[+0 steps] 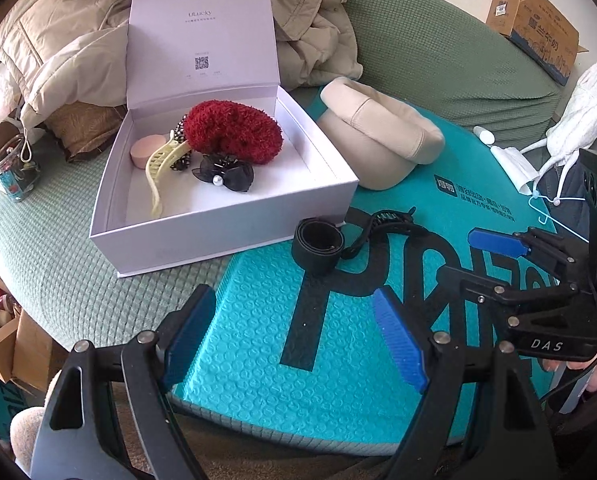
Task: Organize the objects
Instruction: 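Close left gripper on the strap's black loop while right gripper closes on its toothed end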
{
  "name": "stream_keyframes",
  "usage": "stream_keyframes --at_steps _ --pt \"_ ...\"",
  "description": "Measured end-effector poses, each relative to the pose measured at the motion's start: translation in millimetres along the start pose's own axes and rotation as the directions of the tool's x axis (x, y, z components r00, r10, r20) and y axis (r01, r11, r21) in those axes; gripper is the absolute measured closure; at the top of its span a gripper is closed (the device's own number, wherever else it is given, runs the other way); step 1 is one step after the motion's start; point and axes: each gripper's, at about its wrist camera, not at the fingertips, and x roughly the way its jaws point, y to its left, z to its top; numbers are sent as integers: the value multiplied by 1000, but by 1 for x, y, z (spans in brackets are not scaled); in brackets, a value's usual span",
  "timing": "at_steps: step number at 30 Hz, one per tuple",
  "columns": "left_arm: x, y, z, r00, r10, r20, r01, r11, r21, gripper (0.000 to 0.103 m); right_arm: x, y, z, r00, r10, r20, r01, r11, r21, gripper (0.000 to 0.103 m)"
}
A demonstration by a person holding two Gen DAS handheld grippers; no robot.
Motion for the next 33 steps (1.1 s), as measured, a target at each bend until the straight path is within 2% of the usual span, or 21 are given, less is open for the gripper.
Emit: stream_keyframes --at_steps 5,11,14,18,25,28,32,33 --pt "25 -2 7 999 -1 -35 0 1000 -7 23 13 -8 2 1000 -2 -12 2 1000 -24 34" --pt "48 -1 16 999 -10 -48 8 1000 -30 23 31 -24 8 998 55 -25 -54 998 19 34" --pt "58 -2 21 999 13 -41 -14 999 -36 23 40 -31 11 998 54 -33 -53 998 31 34" --pt "69 -4 25 999 2 -50 -4 999 -39 23 50 -38 16 998 47 -46 -45 998 38 34" --pt "81 -12 29 999 -21 -42 21 1000 0 23 67 -44 17 995 65 -74 -61 997 51 34" --pt "88 -15 31 998 -31 -47 32 999 15 23 69 -45 16 996 46 -73 -43 998 46 35" --pt "93 -16 31 997 -53 -50 54 999 5 23 70 -45 17 997 30 -72 -27 999 42 47" --pt "95 -15 31 997 -57 -51 57 998 4 24 70 -45 17 997 30 -72 -27 999 42 55"
